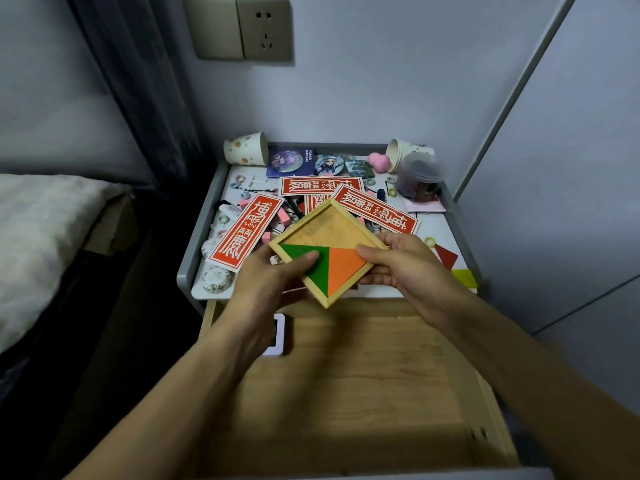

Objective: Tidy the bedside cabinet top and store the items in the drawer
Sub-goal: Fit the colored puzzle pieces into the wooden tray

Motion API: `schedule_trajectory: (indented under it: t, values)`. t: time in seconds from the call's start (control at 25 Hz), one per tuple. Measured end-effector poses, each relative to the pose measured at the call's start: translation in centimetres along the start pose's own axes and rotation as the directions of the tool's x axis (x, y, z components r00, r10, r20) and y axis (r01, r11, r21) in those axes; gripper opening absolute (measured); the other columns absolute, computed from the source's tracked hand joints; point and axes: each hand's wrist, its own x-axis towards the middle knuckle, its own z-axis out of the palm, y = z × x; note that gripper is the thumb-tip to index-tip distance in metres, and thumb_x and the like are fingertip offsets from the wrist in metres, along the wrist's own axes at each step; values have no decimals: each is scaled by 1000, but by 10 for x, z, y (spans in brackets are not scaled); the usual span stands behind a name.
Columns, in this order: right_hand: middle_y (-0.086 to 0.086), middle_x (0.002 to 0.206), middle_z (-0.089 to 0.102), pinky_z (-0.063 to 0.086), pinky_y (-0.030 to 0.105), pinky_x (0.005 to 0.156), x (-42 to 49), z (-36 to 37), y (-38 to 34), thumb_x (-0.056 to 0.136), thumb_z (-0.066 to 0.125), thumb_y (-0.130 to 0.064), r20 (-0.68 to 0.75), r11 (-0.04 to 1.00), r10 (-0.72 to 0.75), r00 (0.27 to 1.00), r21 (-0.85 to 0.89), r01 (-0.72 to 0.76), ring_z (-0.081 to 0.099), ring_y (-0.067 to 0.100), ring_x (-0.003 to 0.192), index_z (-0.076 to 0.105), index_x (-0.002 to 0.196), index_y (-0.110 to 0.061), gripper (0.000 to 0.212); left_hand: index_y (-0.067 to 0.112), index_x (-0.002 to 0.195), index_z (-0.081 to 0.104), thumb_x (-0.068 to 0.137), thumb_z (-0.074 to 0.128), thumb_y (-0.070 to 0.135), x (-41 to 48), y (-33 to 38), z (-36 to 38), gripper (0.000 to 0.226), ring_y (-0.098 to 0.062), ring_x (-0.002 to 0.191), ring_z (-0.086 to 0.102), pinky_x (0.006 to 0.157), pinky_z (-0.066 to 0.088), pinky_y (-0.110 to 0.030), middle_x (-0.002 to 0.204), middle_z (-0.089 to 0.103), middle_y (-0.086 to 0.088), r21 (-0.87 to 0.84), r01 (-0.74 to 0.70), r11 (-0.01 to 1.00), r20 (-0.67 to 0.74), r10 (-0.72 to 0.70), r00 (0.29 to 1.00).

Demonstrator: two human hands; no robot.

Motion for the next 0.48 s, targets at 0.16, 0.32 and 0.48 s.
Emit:
schedule_trajectory:
  t: [0.16,0.32,0.48]
  values:
    - [18,108,69,60,29,70,0,8,8,95,59,-11,-20,1000,1,1000,3,-1,72,28,90,57,112,-3,19,6,112,64,82,71,-1,0,-9,8,32,-21,78,74,58,59,-29,97,76,-7,5,-7,1000,-10,7,1000]
    - [17,109,70,60,31,71,1,5,8,95,59,-14,55,996,89,995,4,-89,73,26,90,53,127,-2,34,9,108,65,80,72,-3,3,-9,3,30,-28,89,73,71,61,-40,101,75,-9,47,2,999,-3,-1,1000]
    - [16,110,70,61,31,72,1,4,9,95,58,-14,73,996,88,993,22,-90,73,26,90,50,133,-2,40,9,111,64,80,72,-1,6,-9,2,34,-28,90,73,72,60,-41,102,75,-9,46,22,999,21,-23,1000]
